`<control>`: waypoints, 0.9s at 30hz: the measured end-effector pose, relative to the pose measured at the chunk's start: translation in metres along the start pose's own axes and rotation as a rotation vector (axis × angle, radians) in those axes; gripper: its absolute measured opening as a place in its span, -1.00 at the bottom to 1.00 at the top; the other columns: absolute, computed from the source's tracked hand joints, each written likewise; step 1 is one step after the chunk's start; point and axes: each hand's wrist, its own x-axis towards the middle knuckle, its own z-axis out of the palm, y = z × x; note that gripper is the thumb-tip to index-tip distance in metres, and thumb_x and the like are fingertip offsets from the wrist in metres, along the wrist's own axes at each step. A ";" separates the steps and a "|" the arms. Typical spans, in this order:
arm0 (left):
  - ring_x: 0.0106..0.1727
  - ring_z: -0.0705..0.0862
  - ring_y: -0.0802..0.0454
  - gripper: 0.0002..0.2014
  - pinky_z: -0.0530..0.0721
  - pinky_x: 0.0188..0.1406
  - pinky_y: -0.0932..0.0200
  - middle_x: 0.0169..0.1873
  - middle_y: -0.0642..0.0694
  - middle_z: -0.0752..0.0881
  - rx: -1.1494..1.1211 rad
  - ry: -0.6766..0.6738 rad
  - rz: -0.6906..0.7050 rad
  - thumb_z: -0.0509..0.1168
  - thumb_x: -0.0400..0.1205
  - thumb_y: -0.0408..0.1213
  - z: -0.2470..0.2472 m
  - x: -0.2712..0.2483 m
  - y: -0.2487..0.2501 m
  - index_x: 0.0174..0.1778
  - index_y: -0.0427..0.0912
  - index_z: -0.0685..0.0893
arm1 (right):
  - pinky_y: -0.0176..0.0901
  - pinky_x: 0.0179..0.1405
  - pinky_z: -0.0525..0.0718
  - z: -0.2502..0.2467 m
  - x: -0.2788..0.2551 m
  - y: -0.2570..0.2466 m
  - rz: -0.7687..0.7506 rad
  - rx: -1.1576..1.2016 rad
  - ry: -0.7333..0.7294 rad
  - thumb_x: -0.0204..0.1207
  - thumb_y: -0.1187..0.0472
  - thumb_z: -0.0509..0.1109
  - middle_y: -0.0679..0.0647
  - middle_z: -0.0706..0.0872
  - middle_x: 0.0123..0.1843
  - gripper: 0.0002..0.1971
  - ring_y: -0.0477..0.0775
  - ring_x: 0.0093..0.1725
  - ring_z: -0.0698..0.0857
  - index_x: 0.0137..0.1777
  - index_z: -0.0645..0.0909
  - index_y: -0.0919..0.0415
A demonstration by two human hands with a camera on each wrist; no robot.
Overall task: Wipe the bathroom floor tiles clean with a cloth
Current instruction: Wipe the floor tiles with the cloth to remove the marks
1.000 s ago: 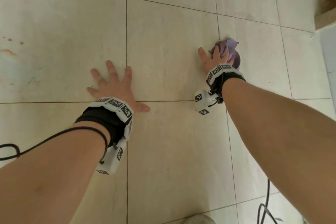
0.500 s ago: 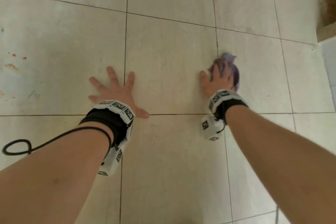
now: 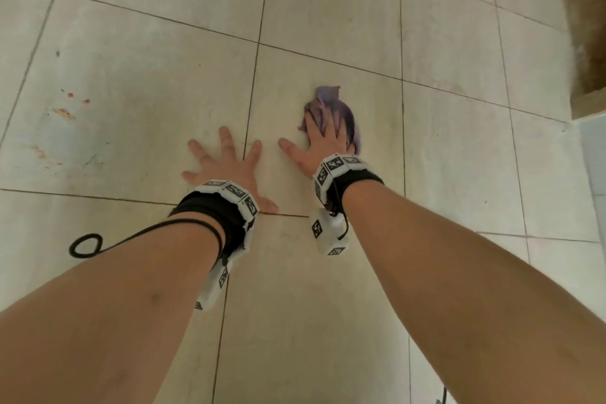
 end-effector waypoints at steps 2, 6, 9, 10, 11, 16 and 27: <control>0.60 -0.34 -0.59 0.19 0.21 0.45 -0.62 0.65 -0.05 -0.45 0.018 -0.011 0.020 0.48 0.33 0.38 -0.004 0.000 -0.004 0.66 0.34 -0.25 | 0.34 0.63 -0.15 0.006 -0.006 0.002 -0.013 -0.022 0.001 0.50 -0.51 0.02 0.01 -0.39 0.73 -0.12 0.23 0.70 -0.33 0.70 -0.24 -0.21; 0.63 -0.29 -0.54 0.06 0.31 0.51 -0.47 0.69 -0.03 -0.36 0.104 -0.029 0.089 0.44 0.49 0.24 -0.012 0.000 -0.024 0.71 0.20 -0.18 | 0.34 0.63 -0.17 0.018 -0.017 0.003 -0.002 -0.031 -0.007 0.52 -0.50 -0.01 -0.01 -0.40 0.72 -0.14 0.21 0.70 -0.34 0.71 -0.25 -0.21; 0.69 -0.26 -0.34 0.02 0.28 0.58 -0.35 0.70 -0.01 -0.34 0.159 -0.010 0.150 0.40 0.56 0.19 -0.010 -0.003 -0.048 0.73 0.09 -0.17 | 0.34 0.62 -0.17 0.030 -0.037 -0.005 0.019 -0.028 -0.019 0.52 -0.50 -0.01 0.00 -0.41 0.72 -0.13 0.23 0.69 -0.35 0.71 -0.28 -0.19; 0.70 -0.27 -0.26 0.02 0.25 0.59 -0.33 0.69 -0.01 -0.36 0.176 -0.001 0.154 0.38 0.56 0.21 -0.008 -0.007 -0.057 0.73 0.09 -0.20 | 0.35 0.62 -0.18 0.035 -0.043 -0.010 0.025 -0.027 -0.029 0.52 -0.50 -0.01 0.00 -0.42 0.72 -0.12 0.23 0.69 -0.35 0.71 -0.29 -0.18; 0.71 -0.26 -0.19 0.02 0.21 0.60 -0.34 0.69 -0.02 -0.37 0.195 0.008 0.151 0.35 0.57 0.23 -0.005 -0.010 -0.064 0.73 0.09 -0.22 | 0.35 0.61 -0.18 0.040 -0.048 -0.015 0.034 -0.024 -0.037 0.52 -0.51 -0.01 0.00 -0.44 0.71 -0.11 0.23 0.69 -0.36 0.71 -0.30 -0.17; 0.73 -0.17 -0.17 -0.06 -0.06 0.62 -0.42 0.73 -0.10 -0.18 0.187 0.127 0.113 0.24 0.60 0.29 -0.005 -0.026 -0.088 0.73 -0.03 -0.12 | 0.35 0.63 -0.18 0.047 -0.057 -0.041 0.109 0.014 -0.044 0.50 -0.51 0.02 0.00 -0.44 0.71 -0.05 0.24 0.68 -0.38 0.70 -0.36 -0.11; 0.72 -0.21 -0.24 0.04 -0.01 0.61 -0.42 0.72 -0.14 -0.26 -0.166 0.285 -0.179 0.29 0.53 0.36 -0.024 -0.047 -0.216 0.72 0.05 -0.20 | 0.34 0.61 -0.26 0.074 -0.083 -0.176 0.016 0.009 -0.117 0.45 -0.56 0.05 -0.01 -0.44 0.71 0.01 0.29 0.66 -0.42 0.71 -0.35 -0.10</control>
